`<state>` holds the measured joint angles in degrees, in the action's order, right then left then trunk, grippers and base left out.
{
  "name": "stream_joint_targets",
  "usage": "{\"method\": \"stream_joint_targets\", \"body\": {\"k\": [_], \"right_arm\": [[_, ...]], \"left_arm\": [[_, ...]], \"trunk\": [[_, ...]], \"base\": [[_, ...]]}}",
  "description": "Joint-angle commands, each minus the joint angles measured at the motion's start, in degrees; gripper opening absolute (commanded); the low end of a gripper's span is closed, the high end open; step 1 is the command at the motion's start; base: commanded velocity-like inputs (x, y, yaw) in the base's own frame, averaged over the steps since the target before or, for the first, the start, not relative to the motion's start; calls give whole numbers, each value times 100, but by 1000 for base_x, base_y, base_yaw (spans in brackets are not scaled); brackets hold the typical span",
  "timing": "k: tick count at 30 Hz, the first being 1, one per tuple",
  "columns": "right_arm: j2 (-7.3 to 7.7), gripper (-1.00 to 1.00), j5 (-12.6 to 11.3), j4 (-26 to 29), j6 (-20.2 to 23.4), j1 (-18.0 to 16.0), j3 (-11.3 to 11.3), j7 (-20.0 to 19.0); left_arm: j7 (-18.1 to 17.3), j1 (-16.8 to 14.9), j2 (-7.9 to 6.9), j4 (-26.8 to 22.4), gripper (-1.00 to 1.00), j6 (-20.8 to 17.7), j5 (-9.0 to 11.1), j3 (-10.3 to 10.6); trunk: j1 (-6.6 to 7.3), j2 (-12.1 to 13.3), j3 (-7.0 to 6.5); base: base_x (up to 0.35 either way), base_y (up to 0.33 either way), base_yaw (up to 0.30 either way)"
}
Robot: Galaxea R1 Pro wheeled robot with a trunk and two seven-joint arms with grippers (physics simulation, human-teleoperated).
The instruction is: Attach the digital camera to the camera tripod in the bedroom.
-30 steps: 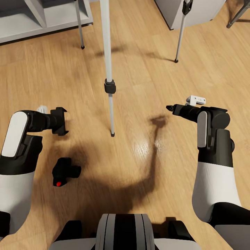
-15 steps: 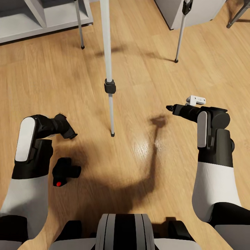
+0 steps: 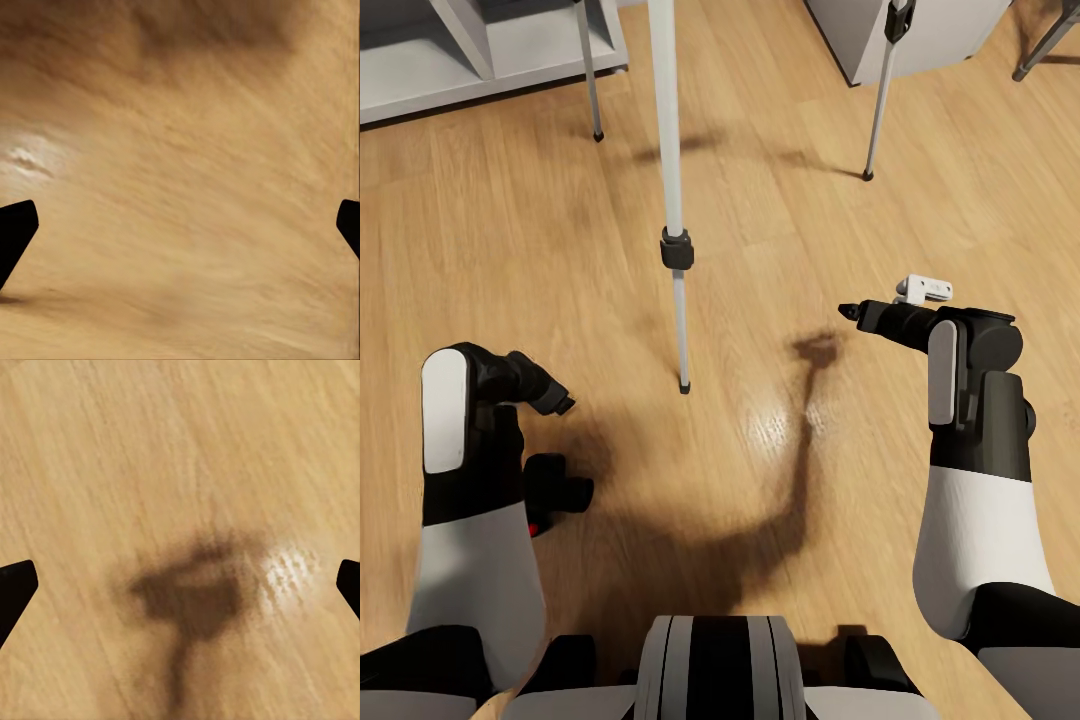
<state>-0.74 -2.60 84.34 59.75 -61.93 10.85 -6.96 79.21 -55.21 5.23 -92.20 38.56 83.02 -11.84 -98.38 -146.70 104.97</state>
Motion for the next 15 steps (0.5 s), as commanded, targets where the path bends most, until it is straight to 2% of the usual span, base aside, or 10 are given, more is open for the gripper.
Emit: {"method": "stream_joint_targets", "body": {"k": [1,3,4,7,15], "right_arm": [[-5,100,-24,4,25,-4,14,-7],[-5,100,-23,4,25,-4,14,-7],[-5,100,-23,4,25,-4,14,-7],[-5,100,-25,4,25,-4,14,-7],[-5,100,-25,4,25,-4,14,-8]], "left_arm": [[15,-1,58,-3,100,80,-108,-83],[28,3,135,-2,100,271,-282,-208],[28,3,135,-2,100,271,-282,-208],[39,13,194,-1,100,588,-441,-322],[48,84,248,7,100,1020,-591,-422]], "trunk": [[1,-1,3],[1,-1,3],[1,-1,3],[1,-1,3],[1,-1,3]], "base": [[0,0,0],[0,0,0],[0,0,0],[0,0,0],[0,0,0]]}}
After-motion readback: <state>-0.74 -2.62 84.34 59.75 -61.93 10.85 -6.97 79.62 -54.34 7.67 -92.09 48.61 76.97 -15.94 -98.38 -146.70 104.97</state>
